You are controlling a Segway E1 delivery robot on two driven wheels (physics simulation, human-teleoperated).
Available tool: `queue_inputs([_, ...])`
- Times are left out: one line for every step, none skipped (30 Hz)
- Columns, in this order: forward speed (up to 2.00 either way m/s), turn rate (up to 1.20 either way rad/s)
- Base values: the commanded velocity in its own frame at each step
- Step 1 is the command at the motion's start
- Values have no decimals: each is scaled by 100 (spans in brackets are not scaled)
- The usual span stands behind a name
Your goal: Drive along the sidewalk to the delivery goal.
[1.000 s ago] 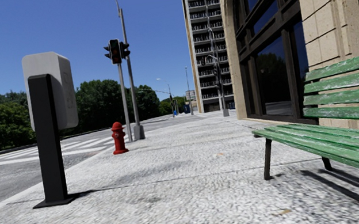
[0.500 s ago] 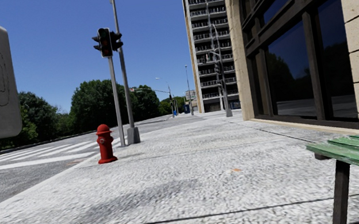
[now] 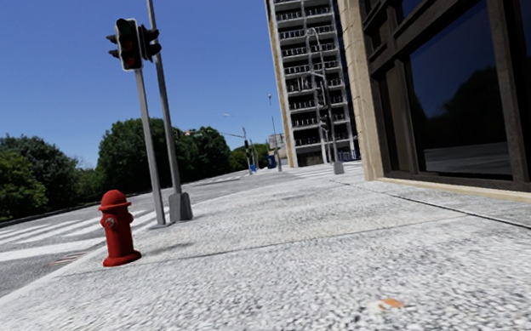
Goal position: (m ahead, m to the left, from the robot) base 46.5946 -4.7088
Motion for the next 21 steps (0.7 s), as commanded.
queue_inputs([200, -27])
queue_inputs([200, -27])
queue_inputs([200, -27])
queue_inputs([200, -27])
queue_inputs([200, -27])
queue_inputs([200, -27])
queue_inputs([200, -27])
queue_inputs([200, -27])
queue_inputs([200, -27])
queue_inputs([200, -28])
queue_inputs([200, -28])
queue_inputs([200, -28])
queue_inputs([200, -28])
queue_inputs([200, -28])
queue_inputs([200, -28])
queue_inputs([200, -28])
queue_inputs([200, -28])
queue_inputs([200, -29])
queue_inputs([200, -29])
queue_inputs([200, -29])
queue_inputs([200, -29])
